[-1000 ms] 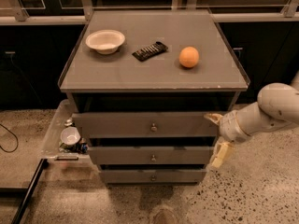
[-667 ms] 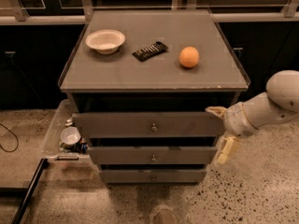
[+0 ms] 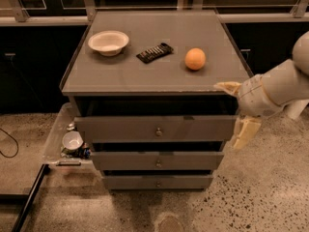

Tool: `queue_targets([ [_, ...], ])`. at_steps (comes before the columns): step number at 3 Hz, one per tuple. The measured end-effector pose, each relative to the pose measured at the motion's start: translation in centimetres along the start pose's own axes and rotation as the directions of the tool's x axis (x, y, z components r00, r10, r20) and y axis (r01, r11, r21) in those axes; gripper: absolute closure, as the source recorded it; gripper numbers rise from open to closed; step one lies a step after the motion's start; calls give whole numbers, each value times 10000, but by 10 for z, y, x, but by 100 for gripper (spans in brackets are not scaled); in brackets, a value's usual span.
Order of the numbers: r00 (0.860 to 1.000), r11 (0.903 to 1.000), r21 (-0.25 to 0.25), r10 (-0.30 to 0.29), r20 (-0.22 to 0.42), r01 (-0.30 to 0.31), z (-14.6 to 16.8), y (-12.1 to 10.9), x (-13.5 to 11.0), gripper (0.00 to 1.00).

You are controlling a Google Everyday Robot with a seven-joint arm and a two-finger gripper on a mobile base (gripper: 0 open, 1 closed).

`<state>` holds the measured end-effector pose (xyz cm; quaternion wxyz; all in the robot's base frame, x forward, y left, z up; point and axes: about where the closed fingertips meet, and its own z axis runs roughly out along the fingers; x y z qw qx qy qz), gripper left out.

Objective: Close top drawer

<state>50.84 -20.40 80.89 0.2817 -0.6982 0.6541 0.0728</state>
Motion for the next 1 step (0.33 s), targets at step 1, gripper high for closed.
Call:
queue_targets([
  [1,9983,9972,548,-500,-311,516,-31,-27,-18,0],
])
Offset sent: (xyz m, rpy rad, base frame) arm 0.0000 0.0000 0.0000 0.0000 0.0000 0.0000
